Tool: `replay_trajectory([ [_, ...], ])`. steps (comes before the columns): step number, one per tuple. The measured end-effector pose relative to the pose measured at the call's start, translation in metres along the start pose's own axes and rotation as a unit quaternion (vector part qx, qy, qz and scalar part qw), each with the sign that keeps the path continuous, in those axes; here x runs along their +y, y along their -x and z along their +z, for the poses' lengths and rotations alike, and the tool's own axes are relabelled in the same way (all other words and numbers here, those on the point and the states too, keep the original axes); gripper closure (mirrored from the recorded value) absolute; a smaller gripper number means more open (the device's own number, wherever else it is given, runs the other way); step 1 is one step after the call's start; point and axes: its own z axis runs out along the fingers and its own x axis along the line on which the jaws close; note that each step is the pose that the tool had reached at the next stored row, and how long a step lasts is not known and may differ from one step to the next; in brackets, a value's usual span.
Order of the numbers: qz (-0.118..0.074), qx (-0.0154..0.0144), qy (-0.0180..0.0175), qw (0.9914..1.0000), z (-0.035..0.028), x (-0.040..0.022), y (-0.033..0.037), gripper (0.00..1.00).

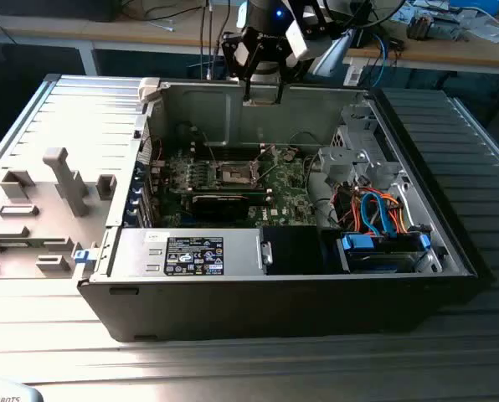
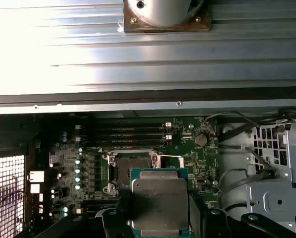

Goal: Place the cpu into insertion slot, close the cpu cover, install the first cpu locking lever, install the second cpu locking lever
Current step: 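Place the cpu into insertion slot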

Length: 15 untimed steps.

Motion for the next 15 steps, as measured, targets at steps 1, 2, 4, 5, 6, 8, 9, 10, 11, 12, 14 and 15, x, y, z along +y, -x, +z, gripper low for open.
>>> replay_trajectory([
  [1,0.0,0.0,0.0,1.0,0.0,0.0,-0.001,0.45],
  [2,0.0,0.0001,-0.0001,1.0,0.0001,-0.0001,-0.0018,0.45],
  [4,0.0,0.0001,-0.0001,1.0,0.0004,-0.0001,-0.0022,0.45],
  [5,0.0,0.0,0.0,1.0,0.0006,-0.0001,-0.0023,0.45],
  [6,0.0,0.0,0.0,1.0,0.0007,-0.0001,-0.0024,0.45],
  [8,0.0,0.0,0.0,1.0,0.001,-0.0001,-0.0027,0.45],
  [9,0.0,0.0,-0.0001,1.0,0.001,-0.0002,-0.0027,0.45],
  [10,0.0,0.0,-0.0001,1.0,0.0011,-0.0002,-0.0028,0.45],
  [11,0.0,0.0,-0.0001,1.0,0.0012,-0.0002,-0.0029,0.45],
  [12,0.0,0.0,0.0,1.0,0.0013,-0.0002,-0.0031,0.45],
  [14,0.0,0.0,0.0,1.0,0.0123,-0.0013,-0.0064,0.45],
  [15,0.0,0.0,0.0,1.0,0.0123,-0.0013,-0.0064,0.45],
])
